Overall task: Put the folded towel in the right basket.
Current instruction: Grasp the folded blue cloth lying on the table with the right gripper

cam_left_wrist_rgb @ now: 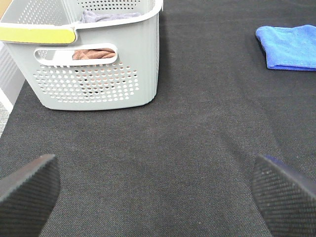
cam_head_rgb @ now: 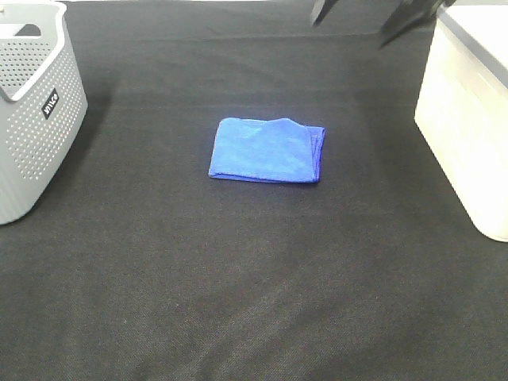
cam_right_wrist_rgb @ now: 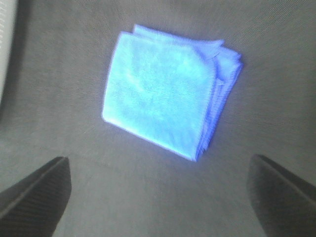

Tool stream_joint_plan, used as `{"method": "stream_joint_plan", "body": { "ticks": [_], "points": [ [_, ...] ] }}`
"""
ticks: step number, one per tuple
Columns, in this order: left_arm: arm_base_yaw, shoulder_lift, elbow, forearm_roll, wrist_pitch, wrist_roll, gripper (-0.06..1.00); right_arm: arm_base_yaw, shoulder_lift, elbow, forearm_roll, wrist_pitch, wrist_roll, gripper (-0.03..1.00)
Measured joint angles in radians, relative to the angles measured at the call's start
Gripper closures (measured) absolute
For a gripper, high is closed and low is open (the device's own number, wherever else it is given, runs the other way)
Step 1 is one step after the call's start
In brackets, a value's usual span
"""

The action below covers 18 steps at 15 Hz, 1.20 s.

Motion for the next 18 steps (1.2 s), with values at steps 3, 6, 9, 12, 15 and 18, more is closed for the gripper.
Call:
{"method": "stream_joint_plan", "body": {
  "ticks": [3, 6, 9, 12, 15, 18],
  "points": [
    [0.000, 0.000, 0.000, 0.000, 0.000, 0.000, -0.04, 0.000, 0.130, -0.030, 0.019, -0.001, 0.001, 0.04],
    [0.000, 0.000, 0.000, 0.000, 0.000, 0.000, -0.04, 0.000, 0.237, -0.033, 0.033, -0.037, 0.009, 0.04],
    [0.000, 0.000, 0.000, 0.000, 0.000, 0.000, -0.04, 0.000, 0.300, -0.033, 0.042, -0.079, 0.007, 0.04],
    [0.000, 0.000, 0.000, 0.000, 0.000, 0.000, -0.04, 0.000, 0.343, -0.035, 0.043, -0.117, -0.008, 0.05],
    [0.000, 0.000, 0.000, 0.000, 0.000, 0.000, -0.04, 0.000, 0.380, -0.035, 0.043, -0.163, -0.009, 0.06],
    [0.000, 0.000, 0.000, 0.000, 0.000, 0.000, -0.04, 0.000, 0.413, -0.035, 0.043, -0.164, -0.009, 0.07]
  ]
}}
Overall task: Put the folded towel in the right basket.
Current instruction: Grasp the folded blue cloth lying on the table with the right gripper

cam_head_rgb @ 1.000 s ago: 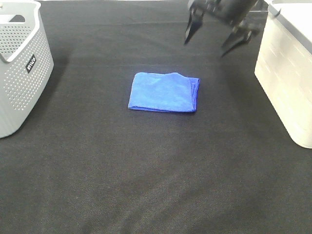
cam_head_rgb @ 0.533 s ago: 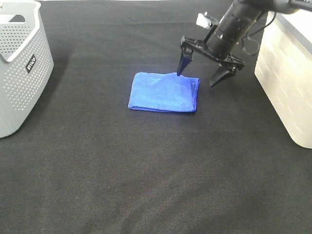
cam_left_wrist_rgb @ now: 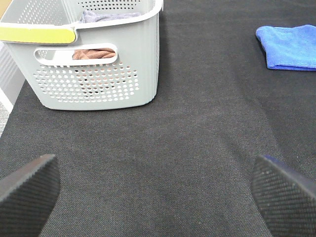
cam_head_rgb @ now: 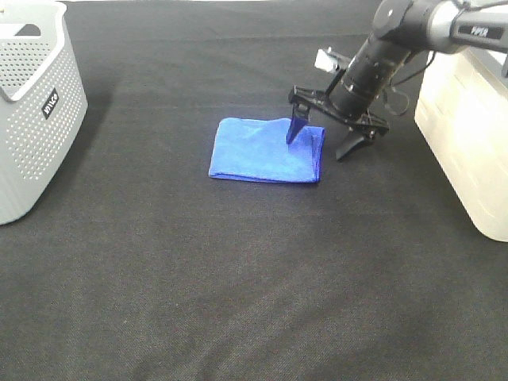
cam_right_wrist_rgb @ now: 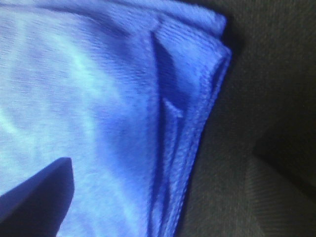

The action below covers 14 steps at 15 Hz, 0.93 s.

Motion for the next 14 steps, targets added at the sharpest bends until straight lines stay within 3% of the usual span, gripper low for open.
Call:
{"method": "stream_joint_plan", "body": {
  "ticks": [6, 10, 11, 12, 14],
  "points": [
    [0.000, 0.000, 0.000, 0.000, 0.000, 0.000, -0.04, -0.001, 0.014, -0.003, 0.020, 0.001, -0.001, 0.09],
    [0.000, 0.000, 0.000, 0.000, 0.000, 0.000, -0.04, 0.010, 0.057, -0.025, 0.147, -0.003, -0.008, 0.13],
    [0.000, 0.000, 0.000, 0.000, 0.000, 0.000, -0.04, 0.037, 0.071, -0.027, 0.190, -0.031, -0.026, 0.20],
    [0.000, 0.000, 0.000, 0.000, 0.000, 0.000, -0.04, 0.037, 0.071, -0.027, 0.190, -0.031, -0.026, 0.20],
    [0.000, 0.000, 0.000, 0.000, 0.000, 0.000, -0.04, 0.079, 0.083, -0.027, 0.208, -0.078, -0.044, 0.40]
  ]
}}
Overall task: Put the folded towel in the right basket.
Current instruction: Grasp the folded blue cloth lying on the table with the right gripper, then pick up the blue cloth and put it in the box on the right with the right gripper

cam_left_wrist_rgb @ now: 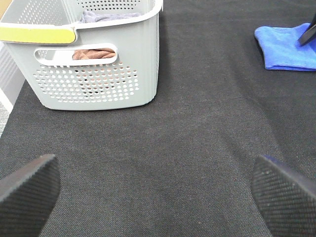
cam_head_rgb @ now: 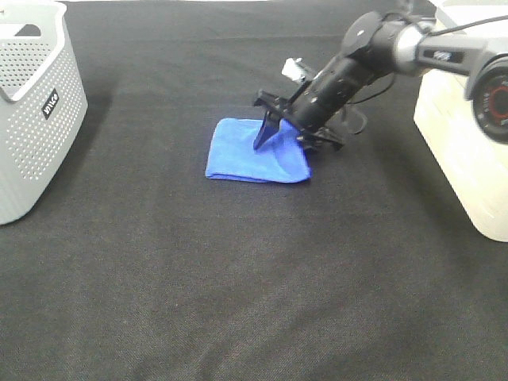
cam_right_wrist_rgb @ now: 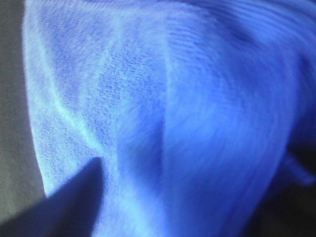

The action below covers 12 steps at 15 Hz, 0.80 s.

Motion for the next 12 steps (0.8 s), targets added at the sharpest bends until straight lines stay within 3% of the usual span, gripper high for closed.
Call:
{"method": "stream_joint_plan", "body": {
  "ticks": [2, 4, 9, 11, 12],
  "points": [
    [0.000, 0.000, 0.000, 0.000, 0.000, 0.000, -0.04, 0.008, 0.008, 0.000, -0.002, -0.022, -0.003, 0.63],
    [0.000, 0.000, 0.000, 0.000, 0.000, 0.000, -0.04, 0.011, 0.010, 0.000, -0.016, -0.024, -0.004, 0.75],
    [0.000, 0.000, 0.000, 0.000, 0.000, 0.000, -0.04, 0.014, 0.031, -0.108, -0.070, 0.080, -0.048, 0.76],
    [0.000, 0.000, 0.000, 0.000, 0.000, 0.000, -0.04, 0.015, 0.031, -0.235, -0.122, 0.229, -0.057, 0.76],
    [0.000, 0.000, 0.000, 0.000, 0.000, 0.000, -0.04, 0.015, 0.006, -0.358, -0.159, 0.246, -0.060, 0.76]
  ]
}}
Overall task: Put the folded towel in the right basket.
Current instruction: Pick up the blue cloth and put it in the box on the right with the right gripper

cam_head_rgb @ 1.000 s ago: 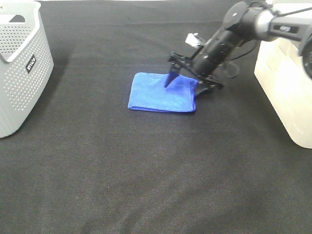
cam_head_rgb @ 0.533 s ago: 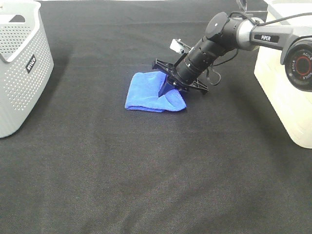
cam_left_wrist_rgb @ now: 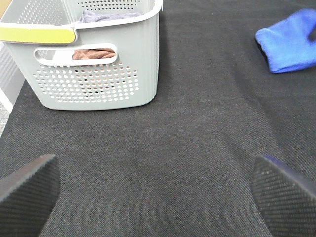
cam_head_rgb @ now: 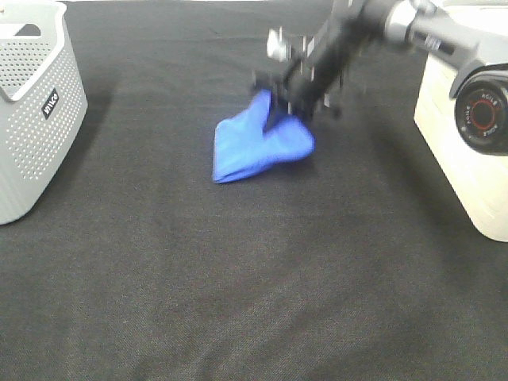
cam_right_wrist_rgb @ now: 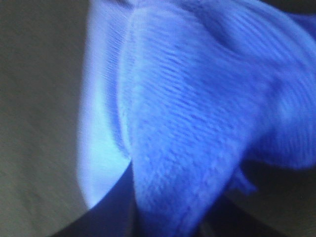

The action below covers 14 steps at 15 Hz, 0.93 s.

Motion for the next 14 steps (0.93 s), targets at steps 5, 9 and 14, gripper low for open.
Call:
{"method": "stream_joint_plan", "body": {
  "ticks": [5, 9, 14],
  "points": [
    [0.000, 0.000, 0.000, 0.000, 0.000, 0.000, -0.04, -0.051, -0.330, -0.004, -0.109, 0.006, -0.039, 0.76],
    [0.000, 0.000, 0.000, 0.000, 0.000, 0.000, -0.04, -0.301, -0.595, 0.212, -0.250, 0.011, -0.057, 0.76],
    [0.000, 0.000, 0.000, 0.000, 0.000, 0.000, -0.04, -0.585, -0.614, 0.317, -0.247, 0.015, -0.080, 0.76]
  ]
}}
